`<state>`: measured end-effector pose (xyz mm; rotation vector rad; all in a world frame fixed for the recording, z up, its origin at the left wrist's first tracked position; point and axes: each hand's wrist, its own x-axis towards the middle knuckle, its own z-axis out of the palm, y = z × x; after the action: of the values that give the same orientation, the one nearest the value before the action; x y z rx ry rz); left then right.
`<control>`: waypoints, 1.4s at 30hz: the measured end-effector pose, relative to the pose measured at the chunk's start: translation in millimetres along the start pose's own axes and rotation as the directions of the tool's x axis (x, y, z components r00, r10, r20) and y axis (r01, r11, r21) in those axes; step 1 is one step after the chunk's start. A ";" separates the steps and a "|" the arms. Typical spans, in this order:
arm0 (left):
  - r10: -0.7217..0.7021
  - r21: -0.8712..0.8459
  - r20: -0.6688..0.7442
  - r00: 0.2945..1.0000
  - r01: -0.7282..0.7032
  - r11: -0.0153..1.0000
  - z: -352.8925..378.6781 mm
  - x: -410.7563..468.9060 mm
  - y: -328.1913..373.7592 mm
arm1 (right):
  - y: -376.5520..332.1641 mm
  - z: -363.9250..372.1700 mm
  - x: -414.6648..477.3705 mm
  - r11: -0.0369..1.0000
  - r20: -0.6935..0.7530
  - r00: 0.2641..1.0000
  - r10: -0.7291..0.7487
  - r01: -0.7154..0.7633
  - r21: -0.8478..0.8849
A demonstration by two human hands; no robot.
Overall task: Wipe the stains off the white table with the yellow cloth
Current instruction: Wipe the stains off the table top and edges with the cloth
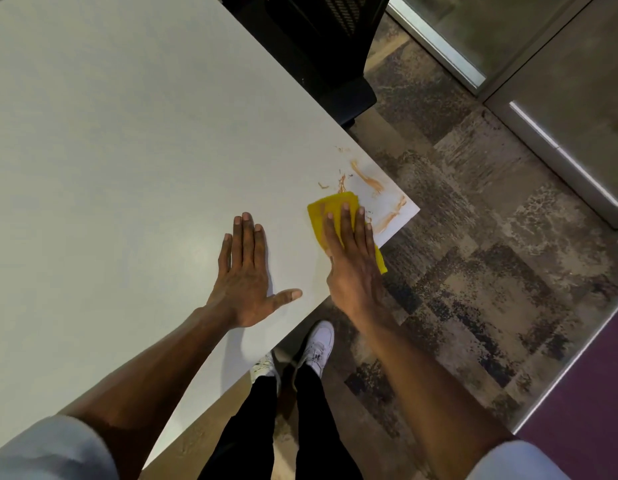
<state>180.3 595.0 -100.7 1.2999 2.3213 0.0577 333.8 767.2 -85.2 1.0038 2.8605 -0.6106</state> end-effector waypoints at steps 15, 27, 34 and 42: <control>-0.007 -0.051 -0.008 1.000 0.006 0.999 -5.6 -3.7 5.4 | -7.6 -8.9 -0.7 0.997 0.039 0.997 0.069 -0.067 -0.039; -0.011 -0.117 -0.054 0.998 0.005 0.993 -12.1 25.2 10.4 | -0.3 -9.7 -1.2 0.997 0.053 0.996 -0.066 0.067 -0.022; -0.042 -0.066 0.007 0.999 0.042 0.997 -13.0 29.1 10.6 | -13.2 -3.7 -39.9 0.999 0.039 0.998 -0.046 0.046 0.006; -0.076 -0.027 0.082 0.994 0.079 0.997 -13.8 33.9 11.0 | -19.1 -17.1 8.0 0.977 0.014 0.978 0.210 -0.210 -0.036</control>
<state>168.3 631.3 -98.6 1.1744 2.2906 0.0149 317.3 764.8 -64.1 1.2660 2.6902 -0.5468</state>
